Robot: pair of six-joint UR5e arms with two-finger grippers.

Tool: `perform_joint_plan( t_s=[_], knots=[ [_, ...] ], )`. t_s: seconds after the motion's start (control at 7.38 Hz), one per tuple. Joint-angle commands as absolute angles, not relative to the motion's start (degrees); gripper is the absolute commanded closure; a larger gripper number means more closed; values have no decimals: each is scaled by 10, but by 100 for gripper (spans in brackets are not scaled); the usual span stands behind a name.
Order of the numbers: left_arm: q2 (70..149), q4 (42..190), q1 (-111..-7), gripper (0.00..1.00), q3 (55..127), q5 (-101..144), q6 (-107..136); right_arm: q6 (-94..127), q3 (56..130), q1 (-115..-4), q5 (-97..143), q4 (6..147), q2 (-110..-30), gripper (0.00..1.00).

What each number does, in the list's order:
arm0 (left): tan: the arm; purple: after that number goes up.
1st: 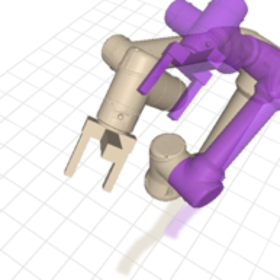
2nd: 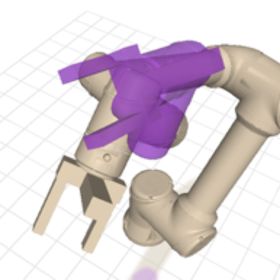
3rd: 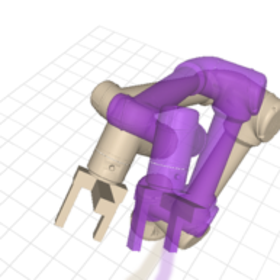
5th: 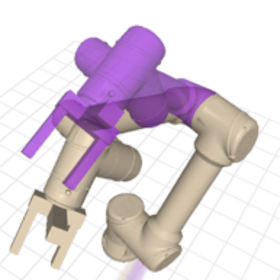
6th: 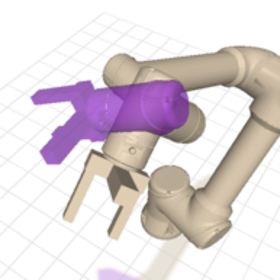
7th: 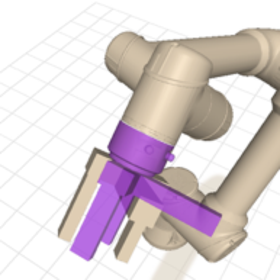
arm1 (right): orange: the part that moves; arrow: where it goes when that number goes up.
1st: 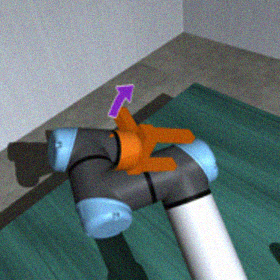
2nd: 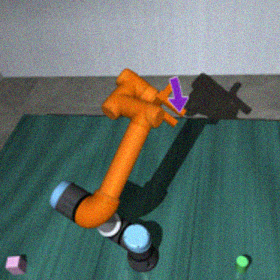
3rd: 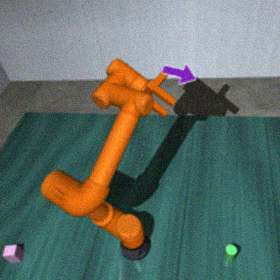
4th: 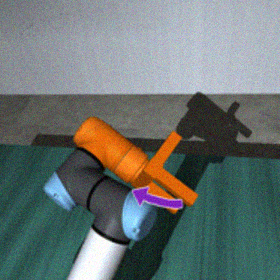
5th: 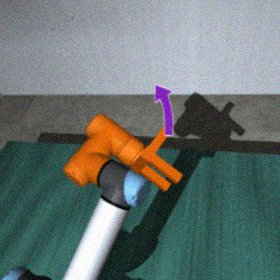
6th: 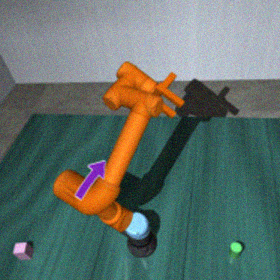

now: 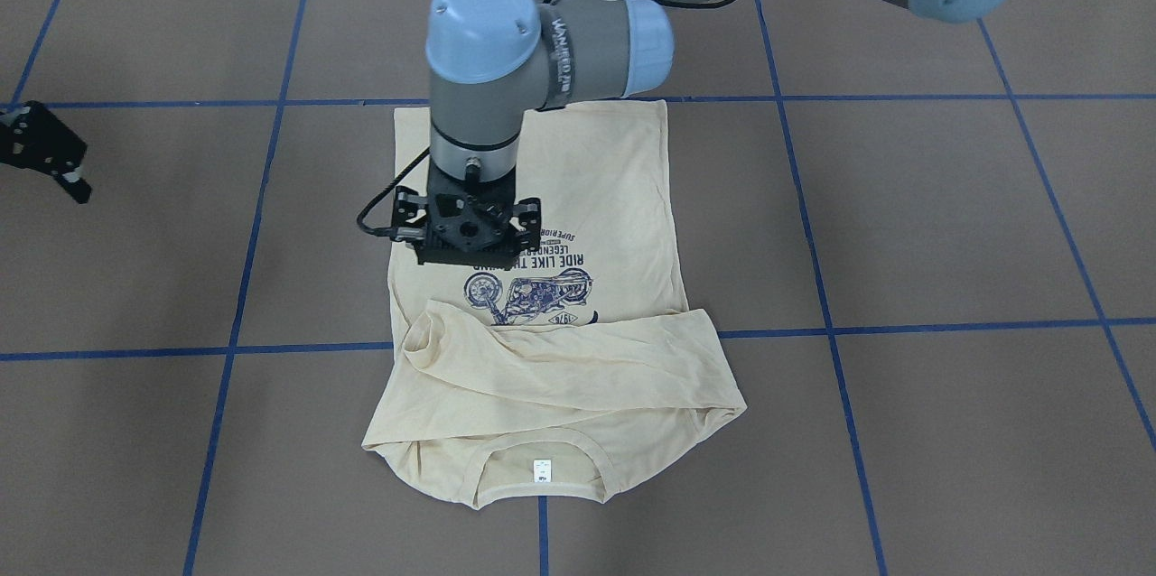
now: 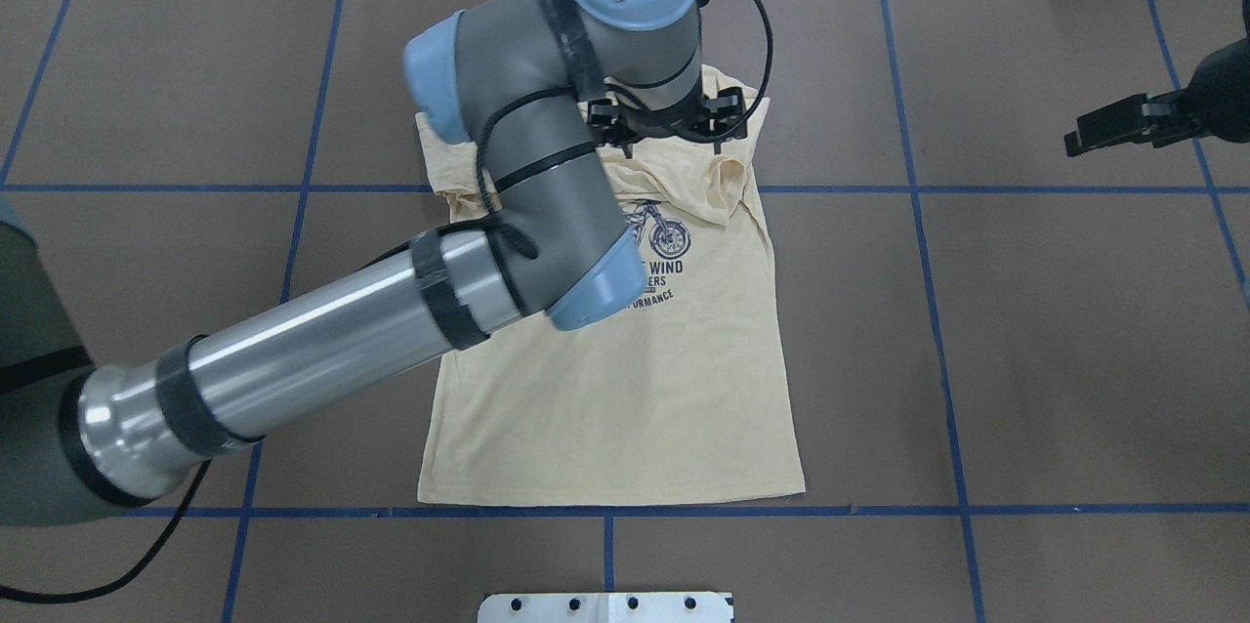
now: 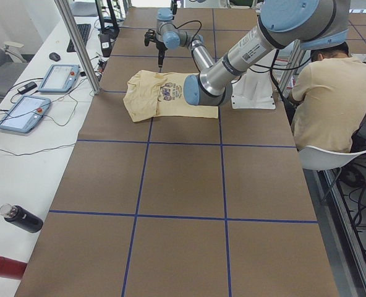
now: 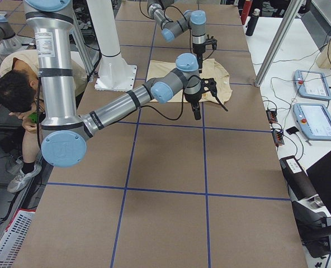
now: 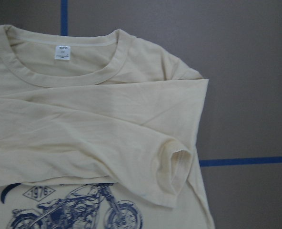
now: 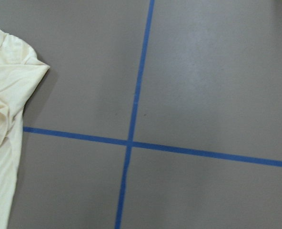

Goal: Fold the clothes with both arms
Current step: 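Release the sleeve and move both grippers to the hem nearest the robot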

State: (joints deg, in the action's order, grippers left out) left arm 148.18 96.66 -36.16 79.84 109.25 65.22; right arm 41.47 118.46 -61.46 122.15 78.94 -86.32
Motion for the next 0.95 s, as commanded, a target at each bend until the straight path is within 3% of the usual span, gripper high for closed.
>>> perform_joint_plan(
  t_s=[0.0,0.14,0.41,0.81],
  knots=[
    [1260,947,-361,0,1061,1086,580,579,1247,-477,1122,785,-862,1],
    [1188,947,-359,0,1136,1080,572,647,1278,-415,1082,787,-864,1],
    [1094,956,-317,0,1192,1029,579,752,1297,-271,955,805,-864,1],
    [1000,1055,-198,0,1194,947,714,810,1296,-168,844,831,-865,1]
  ],
)
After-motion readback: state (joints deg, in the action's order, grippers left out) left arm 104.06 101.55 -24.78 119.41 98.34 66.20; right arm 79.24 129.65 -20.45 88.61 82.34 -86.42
